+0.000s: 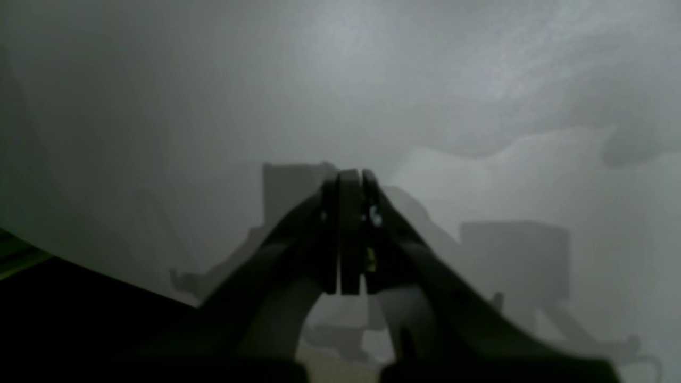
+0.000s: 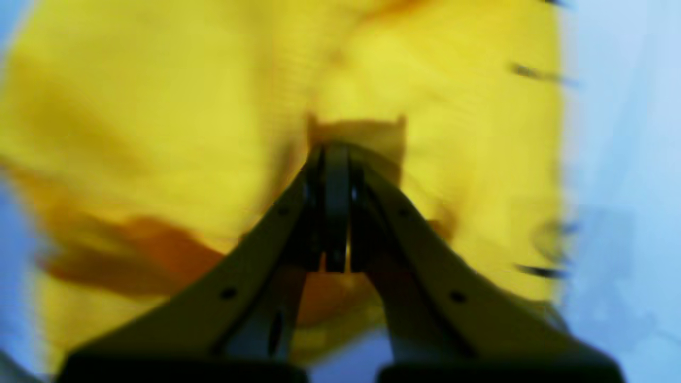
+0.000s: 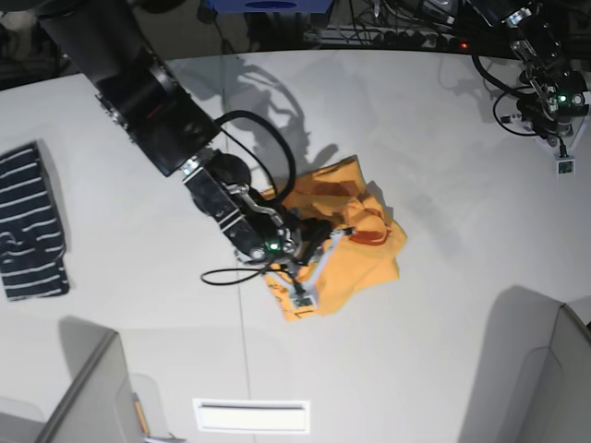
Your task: Fold the T-shirt properly
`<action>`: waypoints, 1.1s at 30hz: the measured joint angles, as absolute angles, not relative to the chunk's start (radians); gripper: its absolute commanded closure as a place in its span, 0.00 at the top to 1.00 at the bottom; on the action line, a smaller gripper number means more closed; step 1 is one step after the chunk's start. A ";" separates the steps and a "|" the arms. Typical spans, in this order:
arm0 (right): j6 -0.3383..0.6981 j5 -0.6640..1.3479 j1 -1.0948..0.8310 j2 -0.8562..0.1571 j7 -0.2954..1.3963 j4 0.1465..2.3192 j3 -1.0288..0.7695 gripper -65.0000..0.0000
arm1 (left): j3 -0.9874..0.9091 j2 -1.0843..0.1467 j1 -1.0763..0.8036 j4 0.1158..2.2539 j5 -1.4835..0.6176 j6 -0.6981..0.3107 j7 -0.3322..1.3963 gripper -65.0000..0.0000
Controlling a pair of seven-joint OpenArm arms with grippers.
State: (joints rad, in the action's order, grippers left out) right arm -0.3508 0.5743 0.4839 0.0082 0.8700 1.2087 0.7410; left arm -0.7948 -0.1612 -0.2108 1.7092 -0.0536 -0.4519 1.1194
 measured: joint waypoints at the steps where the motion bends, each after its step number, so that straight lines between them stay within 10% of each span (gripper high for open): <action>1: -0.351 0.576 0.484 0.028 0.871 1.209 0.743 0.00 | -0.795 -0.162 -0.211 1.709 -0.054 -0.452 1.119 0.00; 21: -0.249 0.812 0.593 0.135 0.618 1.113 0.824 0.00 | -0.782 -0.160 -0.208 1.710 -0.054 -0.452 1.119 0.00; 33: -0.424 0.820 0.591 -0.041 0.767 1.429 0.765 0.00 | -0.784 -0.097 -0.300 1.956 -0.375 -0.551 1.132 0.00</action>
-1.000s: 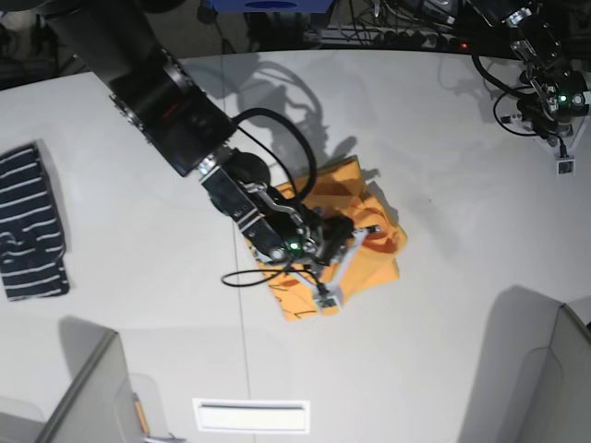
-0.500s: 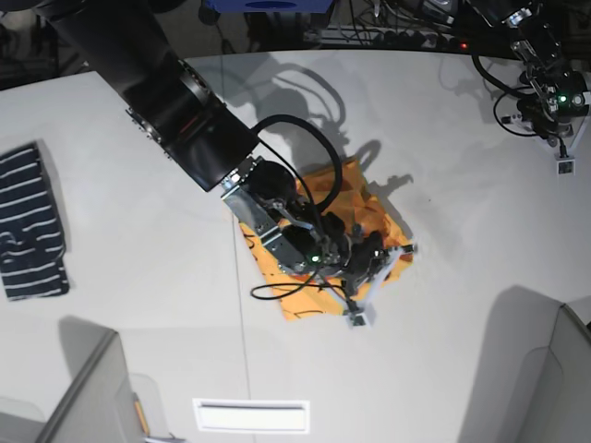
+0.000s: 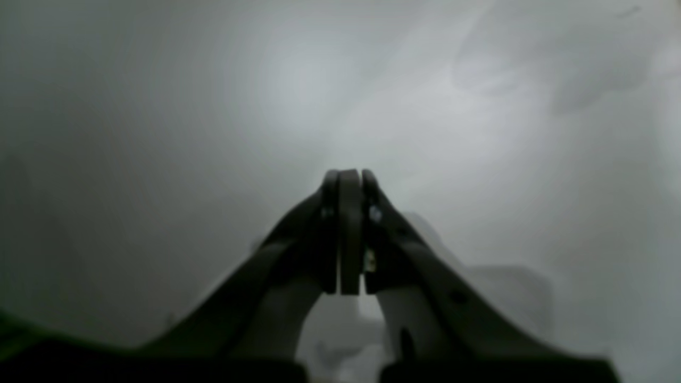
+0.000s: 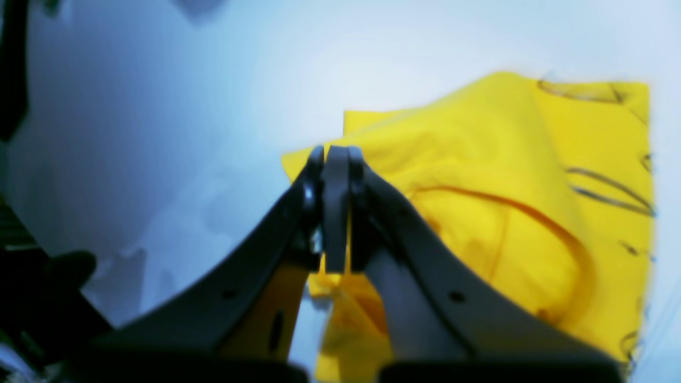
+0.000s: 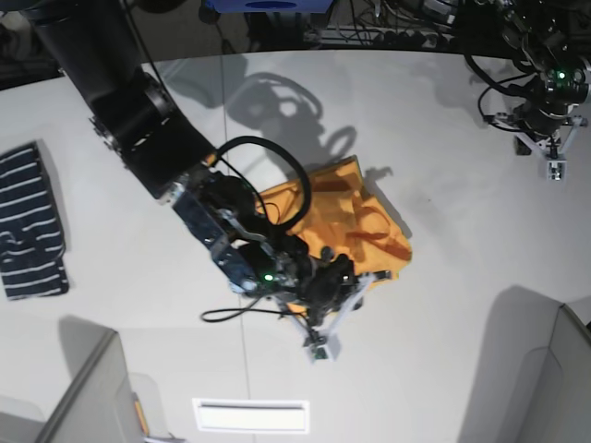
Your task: Fold the T-shirt properly
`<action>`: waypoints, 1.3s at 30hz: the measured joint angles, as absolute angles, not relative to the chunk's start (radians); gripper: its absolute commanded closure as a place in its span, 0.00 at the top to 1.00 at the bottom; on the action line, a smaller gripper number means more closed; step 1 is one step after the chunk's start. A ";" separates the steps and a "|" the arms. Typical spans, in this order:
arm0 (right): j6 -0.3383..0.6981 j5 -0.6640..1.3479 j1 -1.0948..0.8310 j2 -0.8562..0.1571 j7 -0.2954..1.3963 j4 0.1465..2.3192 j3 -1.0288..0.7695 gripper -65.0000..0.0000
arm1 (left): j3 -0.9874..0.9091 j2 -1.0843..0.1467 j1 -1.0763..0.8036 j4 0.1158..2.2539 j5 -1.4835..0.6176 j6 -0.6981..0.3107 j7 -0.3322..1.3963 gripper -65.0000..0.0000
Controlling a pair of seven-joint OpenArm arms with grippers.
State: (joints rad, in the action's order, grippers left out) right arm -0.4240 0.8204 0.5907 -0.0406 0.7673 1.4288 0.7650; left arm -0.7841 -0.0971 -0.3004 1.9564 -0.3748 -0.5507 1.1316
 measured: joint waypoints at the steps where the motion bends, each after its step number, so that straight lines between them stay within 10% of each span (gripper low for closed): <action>1: -0.450 0.817 0.586 -0.065 0.770 1.455 0.765 0.00 | -0.784 -0.085 -0.299 1.958 -0.432 -0.550 1.131 0.00; 12: -0.535 0.815 0.451 -0.259 0.831 1.605 0.763 0.00 | -0.472 -0.030 -0.190 1.954 -0.578 -0.391 1.122 0.00; 39: -0.538 0.812 0.339 -0.313 0.835 1.610 0.631 0.00 | -0.252 0.002 0.177 1.522 -0.555 -0.157 1.062 0.00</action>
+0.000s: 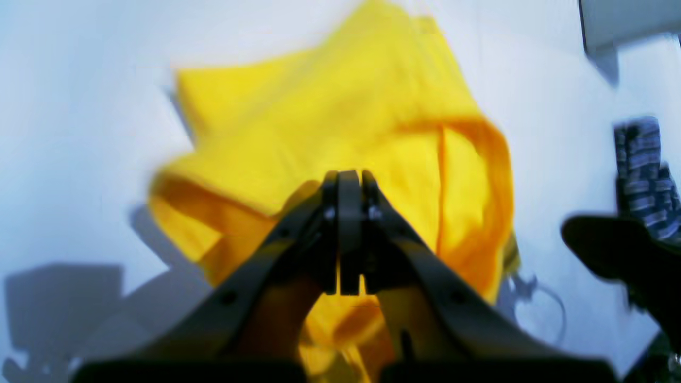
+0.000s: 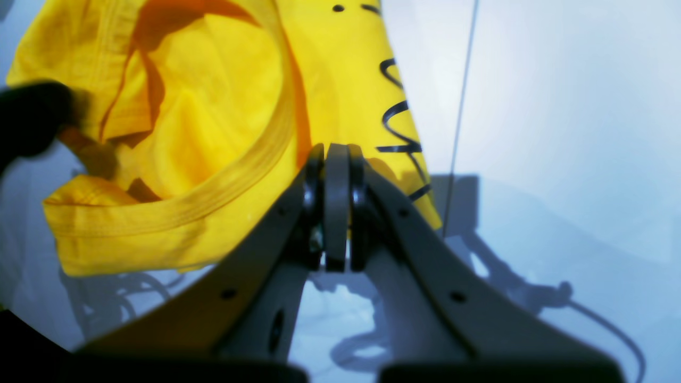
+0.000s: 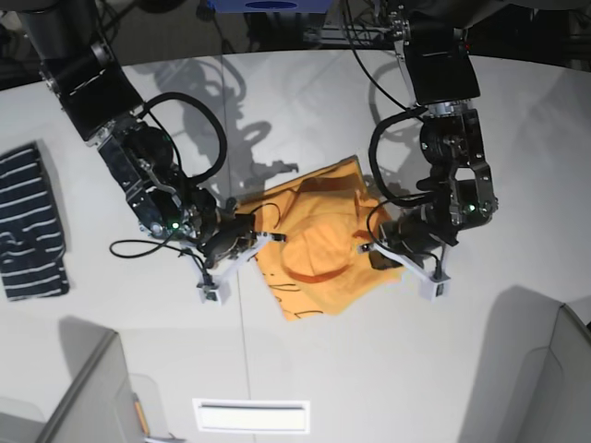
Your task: Fold the T-shirt properly
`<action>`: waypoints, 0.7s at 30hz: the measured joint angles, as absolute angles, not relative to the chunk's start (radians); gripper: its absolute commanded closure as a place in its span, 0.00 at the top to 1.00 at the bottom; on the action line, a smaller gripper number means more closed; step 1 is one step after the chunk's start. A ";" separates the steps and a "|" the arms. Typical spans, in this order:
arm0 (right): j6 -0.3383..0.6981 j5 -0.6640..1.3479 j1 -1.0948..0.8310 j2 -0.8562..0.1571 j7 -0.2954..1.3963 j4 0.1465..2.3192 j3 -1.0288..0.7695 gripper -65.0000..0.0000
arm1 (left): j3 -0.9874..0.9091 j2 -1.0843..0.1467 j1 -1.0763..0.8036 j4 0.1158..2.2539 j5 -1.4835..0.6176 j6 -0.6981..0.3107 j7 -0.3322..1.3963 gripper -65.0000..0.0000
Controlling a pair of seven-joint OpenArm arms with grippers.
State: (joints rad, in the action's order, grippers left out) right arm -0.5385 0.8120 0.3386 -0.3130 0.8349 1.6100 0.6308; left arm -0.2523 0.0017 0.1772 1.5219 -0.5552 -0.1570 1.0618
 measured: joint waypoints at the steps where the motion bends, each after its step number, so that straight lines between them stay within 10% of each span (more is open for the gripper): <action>1: -0.538 0.812 0.339 -0.312 0.835 1.610 0.631 0.00 | -0.245 -0.008 0.183 1.509 -0.556 -0.144 1.053 0.00; 21: -0.532 0.823 0.358 -0.302 0.863 1.711 0.786 0.00 | -0.519 -0.235 0.164 1.470 -0.664 -0.132 0.981 0.00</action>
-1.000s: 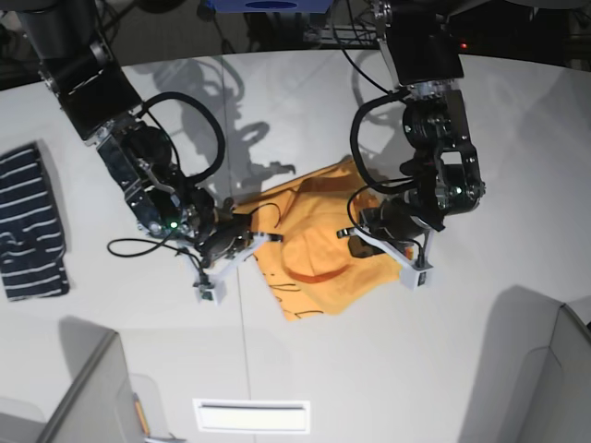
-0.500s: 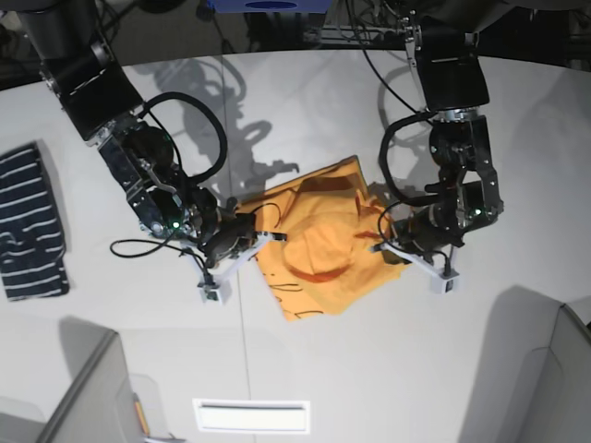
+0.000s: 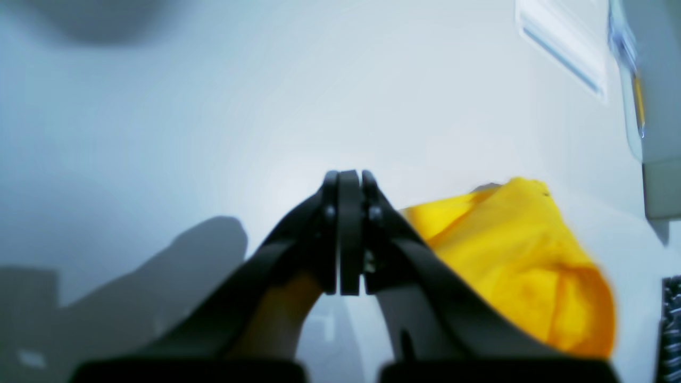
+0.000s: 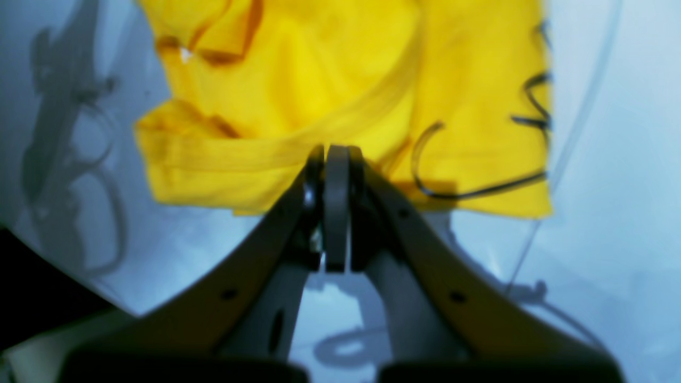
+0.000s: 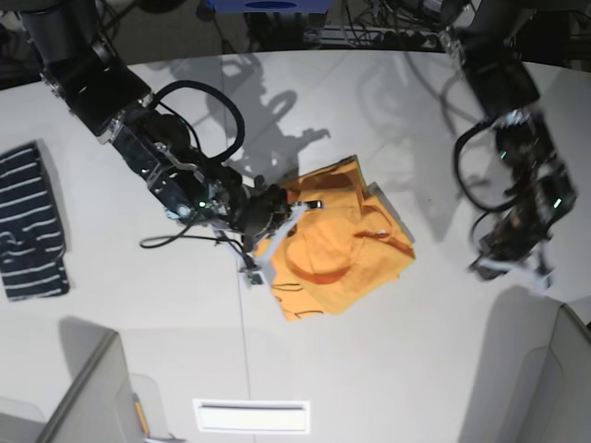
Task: Fold the T-shirt properly
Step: 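Press and smooth the bundle with the right gripper while the left gripper rises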
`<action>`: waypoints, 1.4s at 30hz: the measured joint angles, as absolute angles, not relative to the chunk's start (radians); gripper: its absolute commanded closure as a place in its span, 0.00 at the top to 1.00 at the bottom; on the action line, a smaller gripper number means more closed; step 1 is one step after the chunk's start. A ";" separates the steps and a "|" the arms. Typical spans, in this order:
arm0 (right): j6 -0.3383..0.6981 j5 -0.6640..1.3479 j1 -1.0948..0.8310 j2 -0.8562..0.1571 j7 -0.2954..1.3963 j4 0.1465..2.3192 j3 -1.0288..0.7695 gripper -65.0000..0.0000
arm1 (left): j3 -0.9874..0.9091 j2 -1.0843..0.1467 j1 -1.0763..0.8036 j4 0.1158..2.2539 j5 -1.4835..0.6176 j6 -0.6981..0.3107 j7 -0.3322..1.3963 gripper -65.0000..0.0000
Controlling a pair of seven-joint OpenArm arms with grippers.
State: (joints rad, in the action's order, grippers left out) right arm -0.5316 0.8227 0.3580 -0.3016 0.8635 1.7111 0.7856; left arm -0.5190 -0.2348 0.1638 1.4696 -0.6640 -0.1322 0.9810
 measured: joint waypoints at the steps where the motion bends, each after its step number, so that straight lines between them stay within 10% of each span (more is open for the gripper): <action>1: -0.532 0.820 0.368 -0.299 0.863 1.710 0.795 0.00 | -0.552 -0.255 0.111 1.496 -0.682 -0.128 0.983 0.00; 13: -0.523 0.833 0.541 -0.125 0.867 1.554 1.006 0.00 | -0.798 -0.303 -0.320 1.691 -0.794 -0.133 0.983 0.00; 23: -0.479 0.814 0.613 -0.041 0.857 1.340 1.103 0.00 | -0.836 -0.303 -0.363 1.721 -0.793 -0.134 0.983 0.00; 36: -0.574 0.805 0.492 -0.177 0.922 1.571 1.148 0.00 | -0.838 -0.302 -0.354 1.645 -0.787 -0.193 0.983 0.00; 42: -0.583 0.833 0.529 -0.082 0.919 1.580 1.028 0.00 | -0.838 -0.305 -0.358 1.642 -0.794 -0.194 0.982 0.00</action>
State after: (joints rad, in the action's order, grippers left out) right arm -0.5827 0.8326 0.5293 -0.0818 0.9188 1.5799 1.0279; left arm -0.8379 -0.3046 -0.3580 1.6421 -0.7940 -0.1944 0.9825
